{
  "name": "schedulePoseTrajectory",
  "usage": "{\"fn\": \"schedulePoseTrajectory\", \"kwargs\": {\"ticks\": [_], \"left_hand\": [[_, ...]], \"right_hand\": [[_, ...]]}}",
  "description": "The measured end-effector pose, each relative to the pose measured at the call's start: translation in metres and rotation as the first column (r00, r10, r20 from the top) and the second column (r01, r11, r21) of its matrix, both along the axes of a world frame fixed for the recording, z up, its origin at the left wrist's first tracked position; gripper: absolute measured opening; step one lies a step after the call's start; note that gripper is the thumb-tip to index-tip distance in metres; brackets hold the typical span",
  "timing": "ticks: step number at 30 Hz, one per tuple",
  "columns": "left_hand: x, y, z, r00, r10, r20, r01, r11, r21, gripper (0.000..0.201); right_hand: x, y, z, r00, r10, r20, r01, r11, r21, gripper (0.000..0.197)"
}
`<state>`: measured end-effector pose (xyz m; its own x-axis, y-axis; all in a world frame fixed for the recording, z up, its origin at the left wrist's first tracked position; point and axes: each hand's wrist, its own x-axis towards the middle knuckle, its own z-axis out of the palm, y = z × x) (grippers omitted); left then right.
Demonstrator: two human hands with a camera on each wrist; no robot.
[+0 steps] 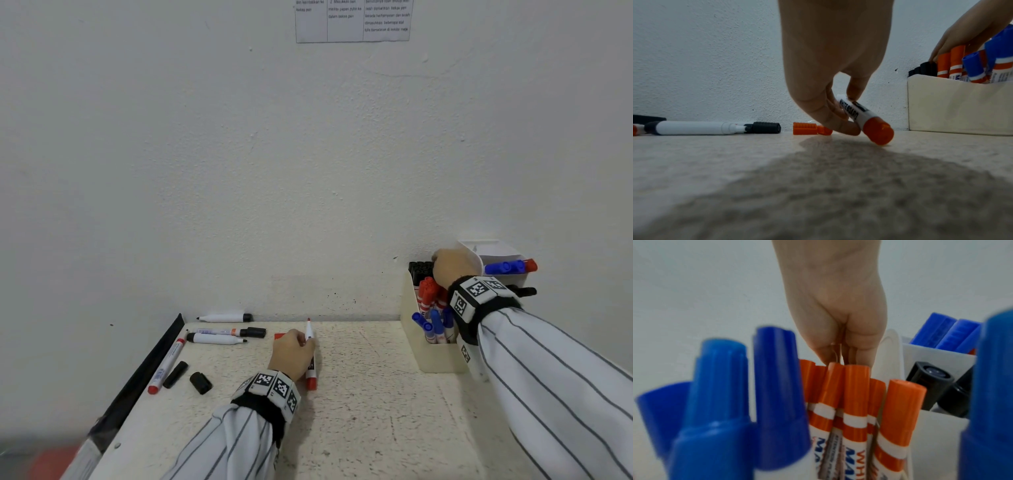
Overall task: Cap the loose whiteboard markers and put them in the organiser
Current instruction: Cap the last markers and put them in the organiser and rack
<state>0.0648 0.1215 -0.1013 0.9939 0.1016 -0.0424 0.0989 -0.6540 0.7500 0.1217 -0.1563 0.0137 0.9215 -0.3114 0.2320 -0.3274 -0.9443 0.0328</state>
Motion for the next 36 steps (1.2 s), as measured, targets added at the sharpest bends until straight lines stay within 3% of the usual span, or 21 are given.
{"fn": "schedulePoseTrajectory", "kwargs": {"ticks": [4,8,12,16,19,21,23,25,31,34,36], "left_hand": [[-0.005,0.008,0.002,1.000,0.005,0.010,-0.005,1.000,0.024,0.011],[-0.011,0.026,0.004,0.997,0.078,0.003,-0.078,0.997,-0.007,0.014],[-0.015,0.045,0.008,0.992,0.122,0.011,-0.122,0.992,0.010,0.013],[-0.023,0.060,0.013,0.987,0.160,-0.023,-0.160,0.987,0.018,0.023],[-0.031,0.071,0.015,0.988,0.155,-0.017,-0.155,0.988,-0.010,0.019],[-0.036,0.077,0.013,0.988,0.152,-0.013,-0.152,0.988,-0.029,0.013],[-0.040,0.083,0.012,0.986,0.162,-0.026,-0.162,0.986,-0.024,0.014],[-0.042,0.087,0.009,0.985,0.167,-0.050,-0.169,0.985,-0.027,0.013],[-0.044,0.094,0.006,0.985,0.149,-0.092,-0.151,0.988,-0.023,0.024],[-0.042,0.091,0.003,0.984,0.126,-0.123,-0.132,0.990,-0.041,0.022],[-0.042,0.088,0.003,0.985,0.109,-0.135,-0.117,0.992,-0.054,0.016]], "right_hand": [[-0.007,0.007,0.011,0.994,-0.012,-0.106,0.017,0.999,0.050,0.030],[-0.013,0.012,0.016,0.974,0.052,-0.219,0.000,0.973,0.231,0.035],[-0.004,0.035,0.025,0.990,0.136,-0.031,-0.110,0.899,0.423,0.033],[-0.013,0.094,0.036,0.944,0.313,0.109,-0.325,0.811,0.486,0.033],[-0.021,0.140,0.017,0.853,0.521,0.035,-0.438,0.678,0.590,0.034],[-0.024,0.167,-0.003,0.740,0.664,-0.110,-0.485,0.639,0.597,0.040],[-0.028,0.189,-0.027,0.614,0.736,-0.286,-0.503,0.644,0.577,0.047],[-0.033,0.204,-0.052,0.550,0.722,-0.420,-0.483,0.685,0.546,0.053],[-0.044,0.210,-0.083,0.650,0.621,-0.437,-0.454,0.779,0.432,0.056],[-0.039,0.208,-0.091,0.691,0.611,-0.385,-0.470,0.785,0.403,0.052],[-0.039,0.205,-0.092,0.678,0.628,-0.382,-0.494,0.774,0.396,0.054]]}}
